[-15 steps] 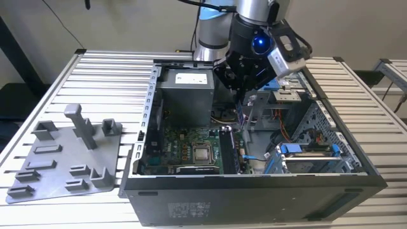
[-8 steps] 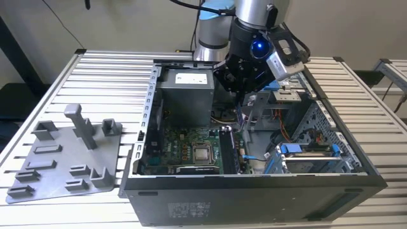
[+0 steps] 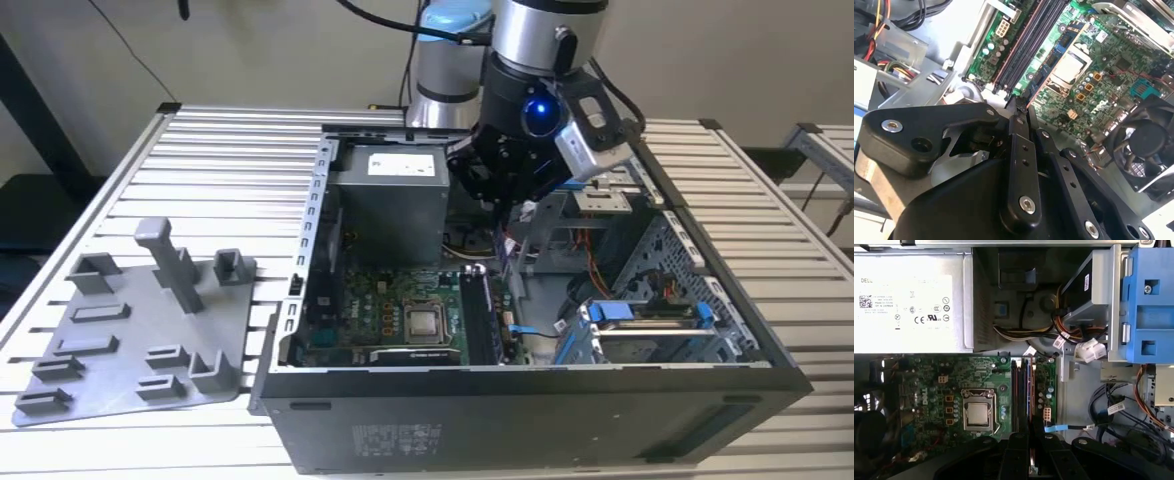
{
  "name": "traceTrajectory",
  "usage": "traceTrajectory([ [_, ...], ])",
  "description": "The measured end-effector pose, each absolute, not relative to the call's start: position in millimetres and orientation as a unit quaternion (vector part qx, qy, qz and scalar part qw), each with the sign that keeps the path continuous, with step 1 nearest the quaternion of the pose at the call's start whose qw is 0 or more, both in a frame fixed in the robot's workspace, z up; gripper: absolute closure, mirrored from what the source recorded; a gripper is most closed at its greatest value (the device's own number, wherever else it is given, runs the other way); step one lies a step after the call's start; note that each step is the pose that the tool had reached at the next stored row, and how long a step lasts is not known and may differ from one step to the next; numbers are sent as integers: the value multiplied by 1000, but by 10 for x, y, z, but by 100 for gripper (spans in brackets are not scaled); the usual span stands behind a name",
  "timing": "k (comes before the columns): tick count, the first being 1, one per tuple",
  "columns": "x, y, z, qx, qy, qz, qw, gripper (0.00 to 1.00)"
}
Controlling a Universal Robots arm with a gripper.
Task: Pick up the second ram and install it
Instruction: 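Insert the second ram into the second slot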
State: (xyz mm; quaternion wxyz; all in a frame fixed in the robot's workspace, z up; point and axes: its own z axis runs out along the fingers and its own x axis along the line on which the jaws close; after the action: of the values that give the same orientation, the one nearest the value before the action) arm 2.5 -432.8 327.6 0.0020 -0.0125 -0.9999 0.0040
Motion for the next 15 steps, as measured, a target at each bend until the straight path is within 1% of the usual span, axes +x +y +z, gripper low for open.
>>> traceTrajectory([
  [9, 25, -4328, 3153, -13, -1000, 5, 2, 86],
  [15, 25, -4328, 3146, -12, -1000, 5, 2, 86],
])
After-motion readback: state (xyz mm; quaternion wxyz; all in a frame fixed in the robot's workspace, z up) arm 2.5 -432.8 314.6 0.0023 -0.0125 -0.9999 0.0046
